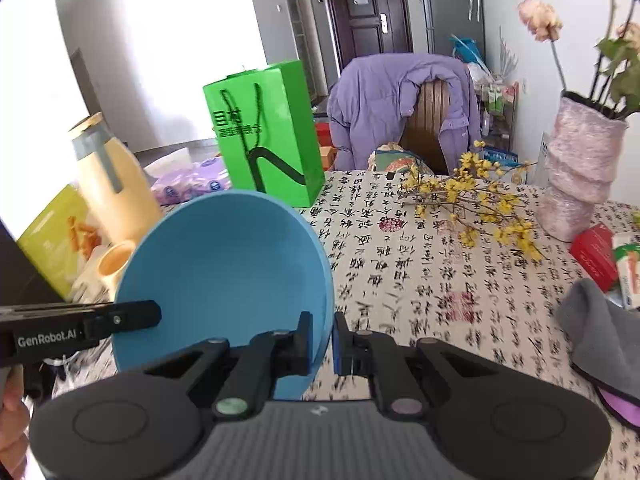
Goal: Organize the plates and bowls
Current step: 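Lift the blue bowl and carry it over the nested blue bowls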
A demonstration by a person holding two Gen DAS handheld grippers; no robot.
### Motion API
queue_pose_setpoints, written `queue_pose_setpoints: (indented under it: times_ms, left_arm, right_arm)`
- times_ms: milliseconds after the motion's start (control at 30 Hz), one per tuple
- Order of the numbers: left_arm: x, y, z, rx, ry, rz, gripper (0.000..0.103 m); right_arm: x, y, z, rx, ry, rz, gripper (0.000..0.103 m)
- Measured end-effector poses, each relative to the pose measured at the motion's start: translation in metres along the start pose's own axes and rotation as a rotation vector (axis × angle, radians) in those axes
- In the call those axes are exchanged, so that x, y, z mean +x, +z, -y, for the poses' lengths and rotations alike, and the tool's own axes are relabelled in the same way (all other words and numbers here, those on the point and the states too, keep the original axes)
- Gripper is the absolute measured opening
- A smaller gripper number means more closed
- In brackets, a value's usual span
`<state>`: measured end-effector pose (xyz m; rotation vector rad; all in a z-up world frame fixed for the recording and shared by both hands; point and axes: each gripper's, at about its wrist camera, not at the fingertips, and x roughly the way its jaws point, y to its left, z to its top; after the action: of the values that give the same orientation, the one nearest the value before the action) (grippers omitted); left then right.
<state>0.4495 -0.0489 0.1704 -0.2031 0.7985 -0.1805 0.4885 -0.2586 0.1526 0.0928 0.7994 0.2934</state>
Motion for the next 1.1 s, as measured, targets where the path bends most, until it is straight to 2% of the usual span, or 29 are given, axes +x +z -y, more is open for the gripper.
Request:
queue_pose_setpoints:
  times_ms: [333,533,800,1100]
  left_arm:
    - [-0.060,-0.068,0.027,0.033,-0.036,0.015,0.010]
    - [-0.075,-0.084,0.030,0.033,-0.041,0.021,0.010]
    - [-0.087,-0.092,0.005,-0.003,-0.024,0.022,0.010]
    - [-0.085,-0.110,-0.054,-0.104,0.012,-0.021,0.010]
  right_arm:
    - [-0.086,-0.072,-0.002,-0.023,0.021,0.057,0.010]
    - [-0.108,-0.090,-0.004,-0.028,0.019,0.071,0.010]
    - [-0.108,-0.093,-0.024,-0.054,0.043,0.072,0.010]
    - [-0.067,-0.100,-0.068,-0.105,0.117,-0.040,0.011]
